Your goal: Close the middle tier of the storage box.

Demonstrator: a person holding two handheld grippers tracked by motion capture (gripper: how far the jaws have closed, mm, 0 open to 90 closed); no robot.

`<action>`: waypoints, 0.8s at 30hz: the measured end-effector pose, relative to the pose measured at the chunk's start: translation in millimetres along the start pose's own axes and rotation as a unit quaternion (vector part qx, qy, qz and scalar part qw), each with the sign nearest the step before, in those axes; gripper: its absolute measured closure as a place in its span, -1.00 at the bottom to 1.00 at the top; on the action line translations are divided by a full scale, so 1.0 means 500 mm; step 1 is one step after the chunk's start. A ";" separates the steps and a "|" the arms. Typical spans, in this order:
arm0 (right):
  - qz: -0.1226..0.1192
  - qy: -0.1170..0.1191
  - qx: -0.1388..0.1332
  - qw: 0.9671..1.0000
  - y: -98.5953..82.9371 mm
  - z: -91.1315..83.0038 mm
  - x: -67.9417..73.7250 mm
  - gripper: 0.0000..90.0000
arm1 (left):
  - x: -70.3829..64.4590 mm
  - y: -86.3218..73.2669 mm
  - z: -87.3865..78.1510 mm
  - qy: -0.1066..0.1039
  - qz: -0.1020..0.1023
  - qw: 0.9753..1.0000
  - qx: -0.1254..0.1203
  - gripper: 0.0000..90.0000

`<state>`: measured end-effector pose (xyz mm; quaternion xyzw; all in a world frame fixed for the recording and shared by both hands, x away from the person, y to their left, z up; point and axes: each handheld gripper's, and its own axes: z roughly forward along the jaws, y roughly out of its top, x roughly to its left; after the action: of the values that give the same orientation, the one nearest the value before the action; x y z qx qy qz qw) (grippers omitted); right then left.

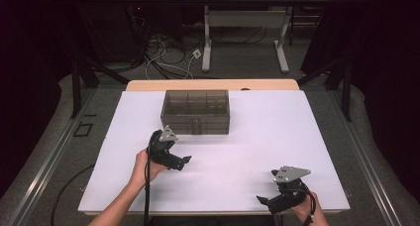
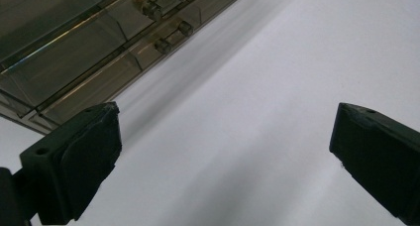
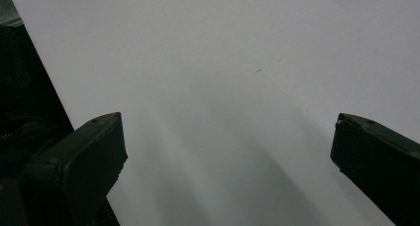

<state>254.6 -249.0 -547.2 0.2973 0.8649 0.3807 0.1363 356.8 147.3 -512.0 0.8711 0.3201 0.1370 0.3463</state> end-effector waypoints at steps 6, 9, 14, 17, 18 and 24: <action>0.011 -0.007 -0.006 1.000 0.000 -0.003 -0.002 -1.00 | -0.011 -0.013 -0.018 -0.002 0.002 1.000 0.003 -1.00; 0.014 -0.005 -0.004 1.000 0.000 -0.004 -0.002 -1.00 | -0.015 -0.020 -0.028 -0.002 0.002 1.000 0.003 -1.00; 0.010 -0.005 -0.005 1.000 0.000 0.001 0.000 -1.00 | -0.025 -0.030 -0.043 0.003 0.002 1.000 0.002 -1.00; 0.010 -0.004 -0.005 1.000 0.000 0.001 -0.001 -1.00 | -0.031 -0.036 -0.052 0.004 0.005 1.000 0.001 -1.00; 0.010 -0.002 -0.005 1.000 0.000 0.000 -0.002 -1.00 | -0.033 -0.038 -0.055 0.004 0.007 1.000 -0.001 -1.00; 0.009 -0.005 -0.004 1.000 0.000 0.001 -0.001 -1.00 | -0.052 -0.049 -0.072 0.004 0.017 1.000 -0.003 -1.00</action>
<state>255.2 -249.2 -547.5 0.3060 0.8600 0.3841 0.1386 309.2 162.8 -503.4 0.8750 0.3063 0.1472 0.3449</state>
